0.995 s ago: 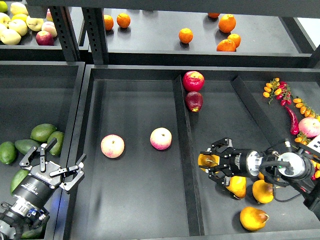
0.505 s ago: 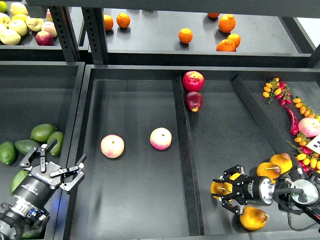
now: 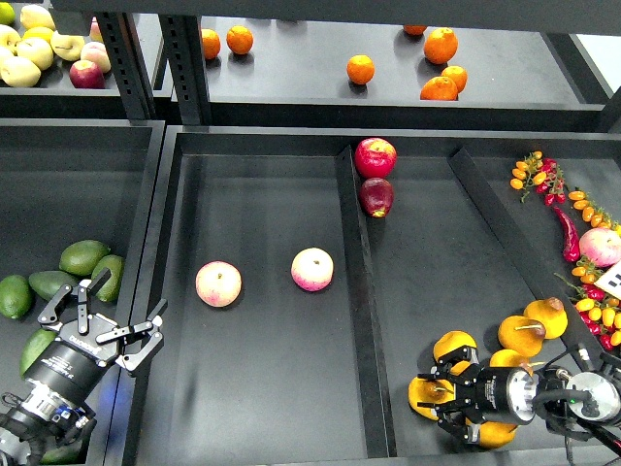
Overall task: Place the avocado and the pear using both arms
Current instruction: 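Lower the pear among the yellow pears and open the right gripper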
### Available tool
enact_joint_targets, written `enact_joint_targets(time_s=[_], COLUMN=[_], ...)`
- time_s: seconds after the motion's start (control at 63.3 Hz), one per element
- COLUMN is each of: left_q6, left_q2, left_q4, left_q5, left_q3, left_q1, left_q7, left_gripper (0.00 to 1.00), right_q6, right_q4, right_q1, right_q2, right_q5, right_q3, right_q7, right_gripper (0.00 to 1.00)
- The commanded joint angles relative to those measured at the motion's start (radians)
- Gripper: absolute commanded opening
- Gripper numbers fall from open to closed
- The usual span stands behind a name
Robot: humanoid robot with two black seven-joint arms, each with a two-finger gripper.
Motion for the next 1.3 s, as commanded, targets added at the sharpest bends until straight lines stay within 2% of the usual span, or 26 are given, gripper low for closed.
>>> enact_joint_targets(time_s=[0.0, 0.063, 0.126, 0.19, 0.253, 0.426, 0.584, 0.711, 1.122, 1.279], left_q6=[0.0, 0.0, 0.0, 0.0, 0.0, 0.0, 0.0, 0.0, 0.0, 0.0], left_q2=[0.0, 0.0, 0.0, 0.0, 0.0, 0.0, 0.0, 0.0, 0.0, 0.0], left_q4=[0.0, 0.0, 0.001, 0.001, 0.001, 0.001, 0.001, 0.003, 0.009, 0.009], left_q5=[0.0, 0.0, 0.002, 0.002, 0.002, 0.002, 0.002, 0.002, 0.002, 0.002], left_q3=[0.0, 0.0, 0.0, 0.0, 0.0, 0.0, -0.002, -0.002, -0.003, 0.001], left_q1=[0.0, 0.0, 0.0, 0.0, 0.0, 0.0, 0.0, 0.0, 0.002, 0.017], left_q7=[0.0, 0.0, 0.0, 0.0, 0.0, 0.0, 0.0, 0.0, 0.0, 0.0], left_gripper=[0.99, 0.99, 0.99, 0.99, 0.99, 0.99, 0.99, 0.99, 0.99, 0.99], right_q6=[-0.001, -0.005, -0.014, -0.017, -0.017, -0.017, -0.017, -0.017, -0.024, -0.041], right_q4=[-0.001, 0.0, 0.002, 0.002, 0.003, 0.011, 0.02, 0.045, 0.033, 0.01], right_q1=[0.0, 0.001, 0.001, 0.001, 0.0, 0.001, 0.006, 0.006, 0.006, 0.006], right_q2=[0.002, 0.002, 0.002, 0.002, 0.001, 0.001, 0.004, 0.018, 0.159, 0.246], right_q5=[0.0, 0.003, 0.005, 0.008, 0.009, 0.018, 0.055, 0.103, 0.098, 0.095], right_q3=[0.001, 0.001, 0.001, 0.001, 0.001, 0.001, 0.021, 0.118, 0.532, 0.704], right_q7=[0.0, 0.0, 0.0, 0.0, 0.0, 0.0, 0.0, 0.0, 0.0, 0.0], right_gripper=[0.49, 0.53, 0.64, 0.71, 0.84, 0.95, 0.98, 0.98, 0.99, 0.99])
